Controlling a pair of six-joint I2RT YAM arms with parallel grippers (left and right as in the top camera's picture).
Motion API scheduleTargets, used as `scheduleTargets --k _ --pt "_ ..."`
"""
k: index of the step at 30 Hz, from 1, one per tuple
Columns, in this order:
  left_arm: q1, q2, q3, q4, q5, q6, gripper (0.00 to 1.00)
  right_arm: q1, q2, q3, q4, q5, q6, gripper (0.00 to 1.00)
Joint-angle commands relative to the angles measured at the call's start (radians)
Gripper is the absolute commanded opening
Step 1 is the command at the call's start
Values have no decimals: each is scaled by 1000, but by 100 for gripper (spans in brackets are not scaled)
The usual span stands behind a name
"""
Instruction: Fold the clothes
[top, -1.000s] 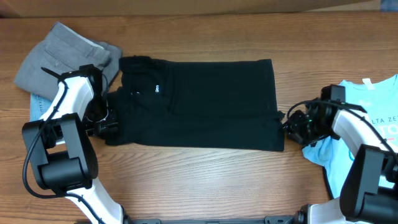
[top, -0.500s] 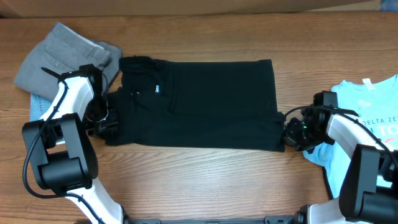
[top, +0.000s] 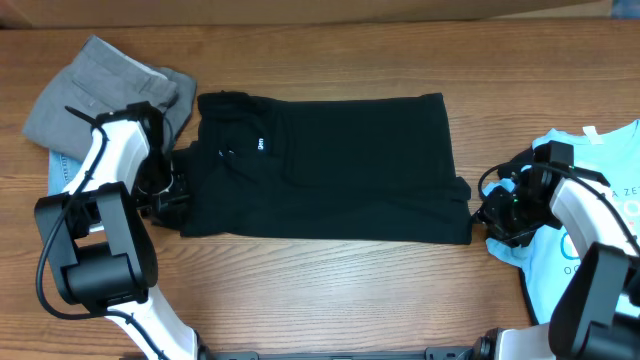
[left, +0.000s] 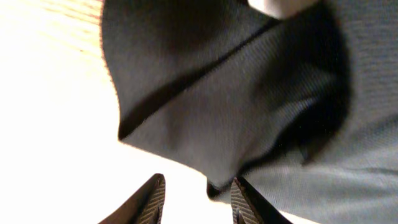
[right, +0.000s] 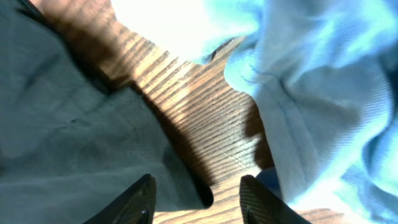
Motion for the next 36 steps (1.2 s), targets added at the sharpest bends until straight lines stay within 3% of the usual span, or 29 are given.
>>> scheduleTargets --k 1,8,11,14,18,21,24,26,36 --pt "-7 3 114 -57 21 2 39 -5 -58 37 -1 4 -9 49" --pt "-22 2 277 -121 137 90 41 12 -76 45 51 -79 -22 51" --pt "-52 3 279 -89 226 154 42 42 -66 45 108 -98 -15 57" --pt "-99 3 275 -59 230 179 44 80 -44 44 166 -77 22 65" --pt "-159 3 275 -44 205 186 49 131 10 44 230 -45 69 63" --pt "-187 3 275 -40 186 186 49 148 63 44 236 5 118 56" --pt "-201 3 275 -39 183 185 50 148 98 44 233 -27 121 27" --pt "-201 3 275 -39 183 185 50 148 94 46 248 -35 120 18" --pt "-201 3 275 -29 184 185 51 148 11 136 240 -43 113 7"
